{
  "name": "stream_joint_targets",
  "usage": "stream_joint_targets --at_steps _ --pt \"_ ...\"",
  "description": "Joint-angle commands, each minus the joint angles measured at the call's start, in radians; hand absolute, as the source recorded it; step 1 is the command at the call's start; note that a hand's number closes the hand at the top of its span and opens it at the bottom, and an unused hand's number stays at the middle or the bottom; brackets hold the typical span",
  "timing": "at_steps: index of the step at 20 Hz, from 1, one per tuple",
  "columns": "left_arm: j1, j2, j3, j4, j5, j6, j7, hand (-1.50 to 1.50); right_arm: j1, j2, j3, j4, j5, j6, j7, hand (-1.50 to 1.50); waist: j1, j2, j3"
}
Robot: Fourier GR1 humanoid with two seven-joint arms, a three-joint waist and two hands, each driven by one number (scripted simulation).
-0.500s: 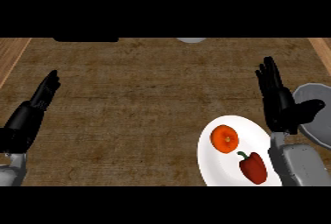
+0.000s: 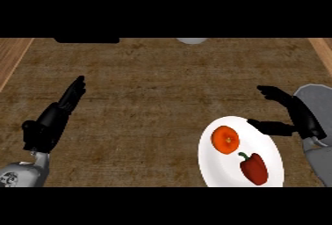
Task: Pick the bell pepper from the plate and place it in the pan
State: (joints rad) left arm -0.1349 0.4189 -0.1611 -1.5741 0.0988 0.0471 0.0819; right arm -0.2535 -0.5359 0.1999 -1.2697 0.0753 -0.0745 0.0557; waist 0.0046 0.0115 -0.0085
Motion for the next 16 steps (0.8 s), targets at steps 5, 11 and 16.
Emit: stream_joint_targets --at_steps 5,11,16 --pt "0.026 -0.047 0.005 -0.085 0.015 -0.039 0.113 0.0 0.239 0.049 -0.027 0.0 0.097 -0.113 -0.186 -1.5 -0.007 -0.013 0.009" --pt "-0.001 -0.057 -0.001 -0.035 -0.002 -0.023 0.118 0.0 0.182 -0.144 0.094 -0.128 0.228 0.071 0.085 -1.5 -0.002 -0.014 0.007" --pt "-0.024 -0.08 -0.008 0.011 -0.017 -0.022 0.099 0.0 0.1 -0.254 0.158 -0.255 0.245 0.311 0.317 -1.5 -0.003 -0.014 0.005"
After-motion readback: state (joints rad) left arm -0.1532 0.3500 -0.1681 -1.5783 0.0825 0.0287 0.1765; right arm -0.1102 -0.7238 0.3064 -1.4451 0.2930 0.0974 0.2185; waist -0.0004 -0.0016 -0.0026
